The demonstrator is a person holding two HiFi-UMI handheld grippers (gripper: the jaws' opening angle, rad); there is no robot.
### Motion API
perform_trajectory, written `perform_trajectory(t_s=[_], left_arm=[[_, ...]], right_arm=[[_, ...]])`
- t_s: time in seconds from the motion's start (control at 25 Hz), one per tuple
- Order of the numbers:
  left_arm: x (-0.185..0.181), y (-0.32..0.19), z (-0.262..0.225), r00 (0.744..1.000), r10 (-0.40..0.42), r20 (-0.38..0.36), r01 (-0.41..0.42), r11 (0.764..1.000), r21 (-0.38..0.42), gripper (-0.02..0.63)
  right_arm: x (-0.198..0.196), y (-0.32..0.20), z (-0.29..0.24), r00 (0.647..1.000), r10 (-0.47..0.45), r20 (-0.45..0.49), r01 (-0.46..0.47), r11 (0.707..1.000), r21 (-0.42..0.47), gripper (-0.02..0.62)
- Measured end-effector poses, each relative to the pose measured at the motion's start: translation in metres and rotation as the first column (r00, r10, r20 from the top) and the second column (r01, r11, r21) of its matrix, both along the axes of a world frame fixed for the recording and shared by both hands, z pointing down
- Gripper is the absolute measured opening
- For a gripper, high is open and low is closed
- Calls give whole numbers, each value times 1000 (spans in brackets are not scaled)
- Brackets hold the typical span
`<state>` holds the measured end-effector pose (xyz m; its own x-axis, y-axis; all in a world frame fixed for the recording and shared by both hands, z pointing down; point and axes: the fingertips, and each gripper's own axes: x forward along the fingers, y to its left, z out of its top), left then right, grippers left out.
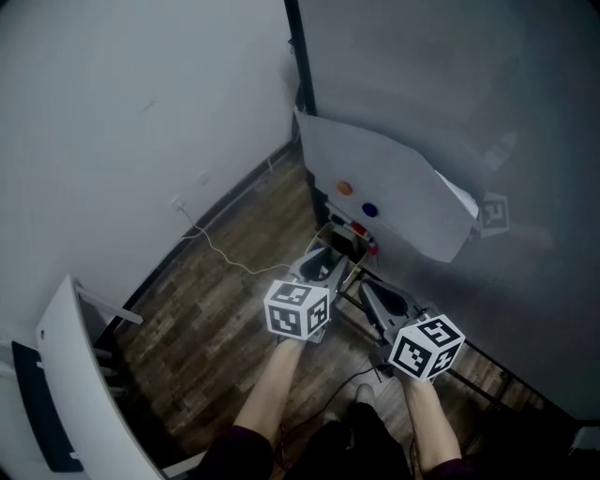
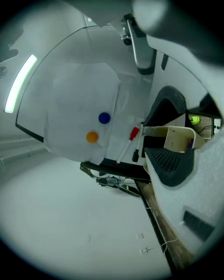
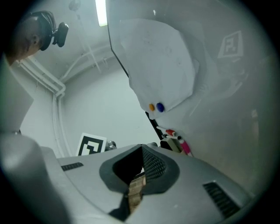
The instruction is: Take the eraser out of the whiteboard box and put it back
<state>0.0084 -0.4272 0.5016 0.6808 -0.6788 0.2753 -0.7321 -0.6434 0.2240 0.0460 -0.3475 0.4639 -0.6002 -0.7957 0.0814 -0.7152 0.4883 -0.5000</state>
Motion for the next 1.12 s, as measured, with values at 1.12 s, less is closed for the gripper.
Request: perform_trajectory(t_s=[1.12], left_arm=[[22,-40,28,995,-7,100,16,996,-91,229]], right_arm=[[39,-8,18,1000,15,-3,-15,1000,-7,3]])
